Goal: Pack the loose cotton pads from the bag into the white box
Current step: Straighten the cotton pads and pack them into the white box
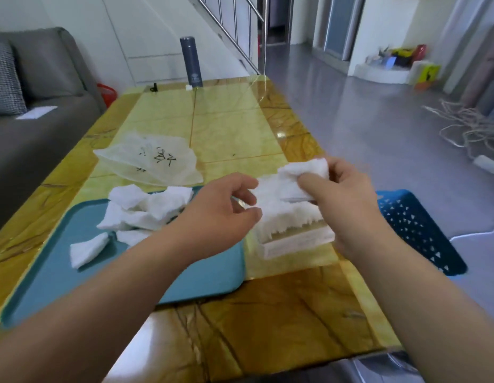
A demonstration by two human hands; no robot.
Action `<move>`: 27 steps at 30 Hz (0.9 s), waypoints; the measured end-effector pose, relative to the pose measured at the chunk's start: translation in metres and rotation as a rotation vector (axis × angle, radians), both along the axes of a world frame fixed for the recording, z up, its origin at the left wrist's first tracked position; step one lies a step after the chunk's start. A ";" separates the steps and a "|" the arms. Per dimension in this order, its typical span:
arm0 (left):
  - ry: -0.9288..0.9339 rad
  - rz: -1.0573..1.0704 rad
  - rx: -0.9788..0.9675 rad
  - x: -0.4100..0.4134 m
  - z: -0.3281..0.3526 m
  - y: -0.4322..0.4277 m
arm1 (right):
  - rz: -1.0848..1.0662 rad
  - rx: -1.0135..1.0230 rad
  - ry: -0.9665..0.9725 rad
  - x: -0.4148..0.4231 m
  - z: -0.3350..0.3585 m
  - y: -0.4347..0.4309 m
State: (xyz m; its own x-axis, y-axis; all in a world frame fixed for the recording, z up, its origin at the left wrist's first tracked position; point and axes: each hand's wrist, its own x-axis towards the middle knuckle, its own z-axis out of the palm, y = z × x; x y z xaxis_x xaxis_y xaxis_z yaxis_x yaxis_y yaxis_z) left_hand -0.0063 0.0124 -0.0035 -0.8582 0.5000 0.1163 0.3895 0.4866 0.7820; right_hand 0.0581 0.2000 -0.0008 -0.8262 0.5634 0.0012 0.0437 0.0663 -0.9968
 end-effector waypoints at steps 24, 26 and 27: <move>0.384 -0.485 -0.716 -0.057 -0.016 0.123 | -0.190 0.400 -0.064 -0.003 -0.025 0.037; 0.329 -0.468 -0.737 -0.061 -0.023 0.117 | -0.181 0.367 -0.033 -0.004 -0.024 0.036; 0.322 -0.452 -0.739 -0.061 -0.025 0.114 | -0.167 0.354 -0.019 -0.005 -0.024 0.034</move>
State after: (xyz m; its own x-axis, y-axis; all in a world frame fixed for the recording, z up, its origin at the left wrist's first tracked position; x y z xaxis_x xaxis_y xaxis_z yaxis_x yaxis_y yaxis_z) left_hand -0.0670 0.1265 -0.0285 -0.5451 0.8217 -0.1665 0.8088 0.5677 0.1535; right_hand 0.0535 0.2341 -0.0247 -0.7249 0.6576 0.2052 0.1012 0.3963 -0.9125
